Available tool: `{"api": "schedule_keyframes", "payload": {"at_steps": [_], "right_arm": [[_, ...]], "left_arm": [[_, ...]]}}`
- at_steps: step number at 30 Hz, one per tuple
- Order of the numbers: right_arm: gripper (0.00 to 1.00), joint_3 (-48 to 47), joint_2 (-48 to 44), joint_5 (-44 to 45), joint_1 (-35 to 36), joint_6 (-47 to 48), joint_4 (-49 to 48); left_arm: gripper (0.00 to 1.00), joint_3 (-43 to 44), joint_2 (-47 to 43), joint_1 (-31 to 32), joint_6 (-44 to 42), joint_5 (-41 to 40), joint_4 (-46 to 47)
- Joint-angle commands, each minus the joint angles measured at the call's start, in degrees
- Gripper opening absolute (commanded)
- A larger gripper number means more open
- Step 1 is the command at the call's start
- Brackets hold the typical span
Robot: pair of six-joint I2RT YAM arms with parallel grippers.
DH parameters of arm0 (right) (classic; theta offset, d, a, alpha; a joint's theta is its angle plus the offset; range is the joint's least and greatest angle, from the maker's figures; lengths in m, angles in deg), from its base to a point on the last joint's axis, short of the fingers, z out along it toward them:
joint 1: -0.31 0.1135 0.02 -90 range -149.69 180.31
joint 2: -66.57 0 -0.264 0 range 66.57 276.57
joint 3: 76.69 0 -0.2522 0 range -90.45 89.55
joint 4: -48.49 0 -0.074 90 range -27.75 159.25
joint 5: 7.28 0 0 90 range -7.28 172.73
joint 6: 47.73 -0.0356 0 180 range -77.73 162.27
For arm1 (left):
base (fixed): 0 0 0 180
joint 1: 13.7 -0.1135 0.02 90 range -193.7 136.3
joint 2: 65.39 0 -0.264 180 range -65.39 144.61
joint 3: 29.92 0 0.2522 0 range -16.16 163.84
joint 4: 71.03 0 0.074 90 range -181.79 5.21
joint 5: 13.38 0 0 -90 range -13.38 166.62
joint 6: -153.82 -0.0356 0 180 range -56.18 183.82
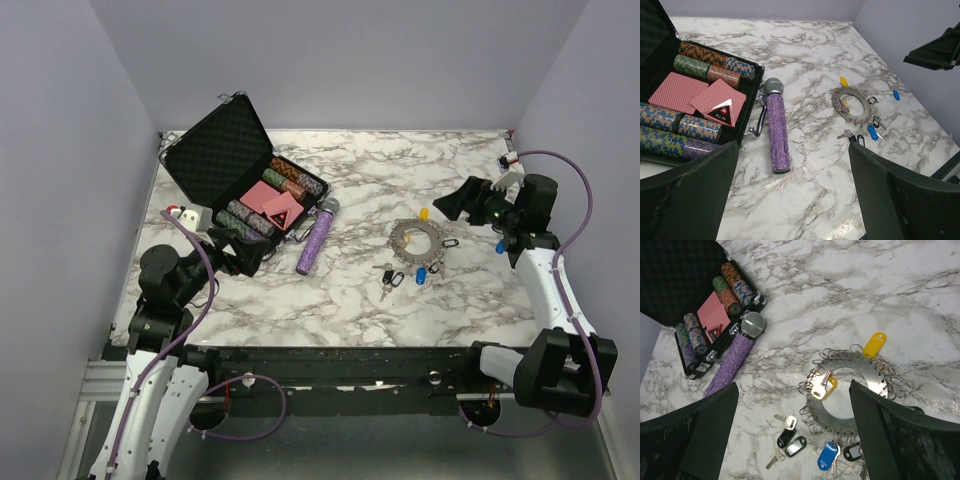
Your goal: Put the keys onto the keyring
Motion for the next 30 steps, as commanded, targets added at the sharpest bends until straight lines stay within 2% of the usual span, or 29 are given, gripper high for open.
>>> {"api": "schedule_keyframes", "payload": {"at_steps": [1, 5, 8, 11, 15, 19, 23, 26, 30], "right_arm": [[1.00, 0.4, 0.1, -1.1, 0.3, -0.1, -1.5], [1.00, 1.3, -0.1, -3.9, 0.3, 2.3, -2.0], [1.00, 3.2, -0.6, -9.6, 0.3, 6.7, -2.8], [1.00, 3.4, -1.2, -17.3, 0.6, 16.6, -0.2], [1.00, -1.3, -0.3, -22.0, 2.9, 30.9, 11.1], [1.00, -7.4, 2.8, -17.8, 6.4, 46.0, 26.6], [1.00, -12.2, 6.8, -16.6, 7.0, 53.3, 36.3], [1.00, -13.3, 7.3, -16.8, 6.9, 57.6, 39.9], [1.00, -12.6, 4.9, -14.6, 7.0, 58.8, 37.6]], "left_arm": [[0.99, -0.8, -0.5, -0.4, -0.2, 0.3, -0.1], [0.99, -0.9, -0.5, -0.3, -0.1, 0.6, 0.1], [0.99, -1.0, 0.2, -0.4, 0.4, 1.4, 0.6], [0.99, -1.3, 0.8, -0.4, 1.1, 3.2, 1.6], [0.99, -1.2, 1.0, -0.3, 1.9, 3.2, 2.4], [0.99, -1.3, 2.3, -0.4, 5.8, 6.5, 5.7], [0.99, -0.2, 4.3, -0.3, 8.1, 8.9, 7.2], [0.99, 1.0, 4.3, -0.3, 7.2, 7.5, 5.6], [0.99, 0.5, 2.0, -0.3, 4.3, 4.1, 3.8]]}}
